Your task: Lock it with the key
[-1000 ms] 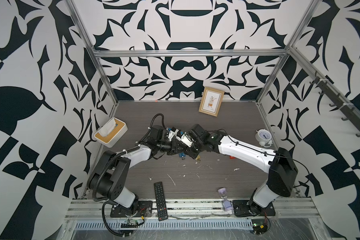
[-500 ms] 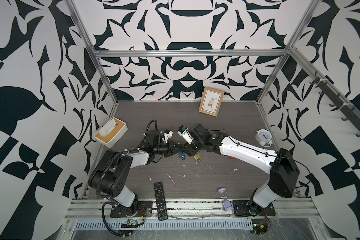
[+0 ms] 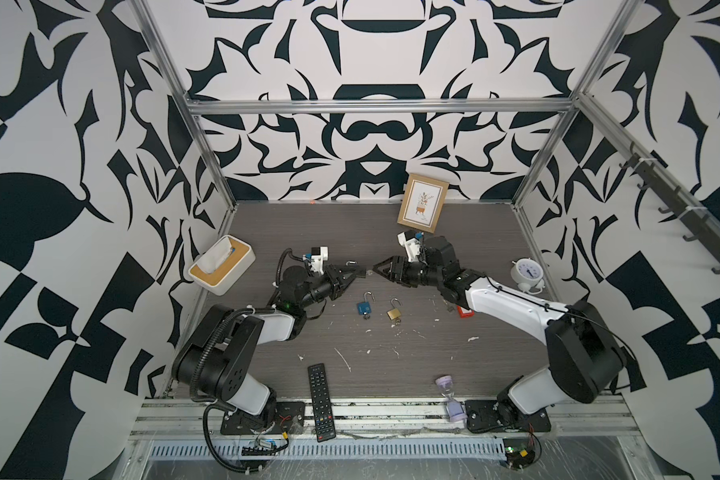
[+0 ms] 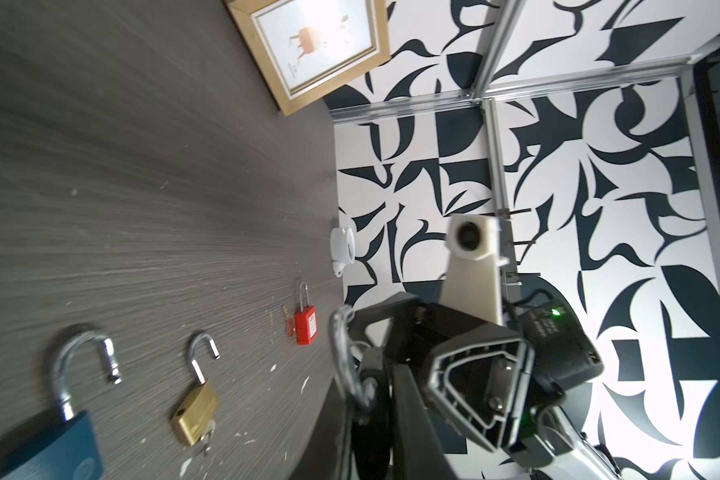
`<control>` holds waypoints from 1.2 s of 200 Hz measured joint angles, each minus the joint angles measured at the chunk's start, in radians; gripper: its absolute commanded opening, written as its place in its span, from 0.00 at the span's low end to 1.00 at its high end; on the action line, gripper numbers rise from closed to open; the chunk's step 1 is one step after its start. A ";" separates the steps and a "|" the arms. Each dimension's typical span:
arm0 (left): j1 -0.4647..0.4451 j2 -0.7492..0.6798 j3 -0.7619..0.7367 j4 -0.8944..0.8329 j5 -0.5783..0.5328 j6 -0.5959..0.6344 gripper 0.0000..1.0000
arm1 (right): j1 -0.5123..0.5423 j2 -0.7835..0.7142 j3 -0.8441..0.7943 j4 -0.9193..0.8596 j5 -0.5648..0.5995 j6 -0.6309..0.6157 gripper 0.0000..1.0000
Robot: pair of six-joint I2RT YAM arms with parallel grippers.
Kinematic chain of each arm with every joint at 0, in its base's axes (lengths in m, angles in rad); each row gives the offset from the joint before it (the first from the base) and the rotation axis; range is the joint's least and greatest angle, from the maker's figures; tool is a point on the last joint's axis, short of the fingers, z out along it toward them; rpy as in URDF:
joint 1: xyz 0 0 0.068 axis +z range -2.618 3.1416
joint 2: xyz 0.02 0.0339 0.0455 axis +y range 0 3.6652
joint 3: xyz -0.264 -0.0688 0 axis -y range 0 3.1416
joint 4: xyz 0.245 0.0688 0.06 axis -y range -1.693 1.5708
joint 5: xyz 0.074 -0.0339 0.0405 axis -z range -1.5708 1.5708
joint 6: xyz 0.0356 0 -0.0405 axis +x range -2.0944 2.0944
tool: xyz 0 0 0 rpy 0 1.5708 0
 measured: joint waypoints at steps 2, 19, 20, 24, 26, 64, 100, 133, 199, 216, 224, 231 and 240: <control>-0.002 -0.001 0.001 0.004 -0.001 -0.002 0.00 | 0.000 0.005 -0.005 0.021 -0.008 0.017 0.56; -0.009 -0.005 0.004 0.021 -0.018 -0.010 0.00 | -0.003 0.048 -0.033 0.174 -0.055 0.124 0.56; -0.010 -0.005 0.004 0.021 -0.018 -0.011 0.00 | -0.003 0.050 -0.034 0.180 -0.057 0.128 0.56; -0.011 -0.005 0.004 0.023 -0.021 -0.012 0.00 | -0.004 0.061 -0.037 0.216 -0.067 0.153 0.56; -0.013 -0.005 0.004 0.024 -0.022 -0.013 0.00 | -0.005 0.067 -0.038 0.235 -0.070 0.166 0.55; -0.030 -0.009 0.004 0.036 -0.025 -0.018 0.00 | -0.011 0.146 -0.066 0.510 -0.111 0.336 0.44; -0.030 -0.014 0.004 0.037 -0.036 -0.018 0.00 | -0.011 0.159 -0.105 0.624 -0.129 0.406 0.37; -0.030 -0.014 0.004 0.040 -0.040 -0.019 0.00 | -0.011 0.108 -0.124 0.590 -0.138 0.394 0.37; -0.030 0.010 0.005 0.091 -0.038 -0.035 0.00 | -0.013 0.053 -0.127 0.523 -0.158 0.348 0.31; -0.030 0.014 0.005 0.092 -0.038 -0.035 0.00 | -0.013 0.058 -0.127 0.521 -0.164 0.347 0.30; -0.030 0.018 0.005 0.092 -0.038 -0.036 0.00 | -0.012 0.060 -0.127 0.519 -0.166 0.347 0.30; -0.030 0.019 0.005 0.093 -0.038 -0.036 0.00 | -0.012 0.060 -0.127 0.517 -0.166 0.347 0.29; -0.030 0.021 0.005 0.097 -0.037 -0.037 0.00 | -0.011 0.060 -0.126 0.515 -0.167 0.347 0.29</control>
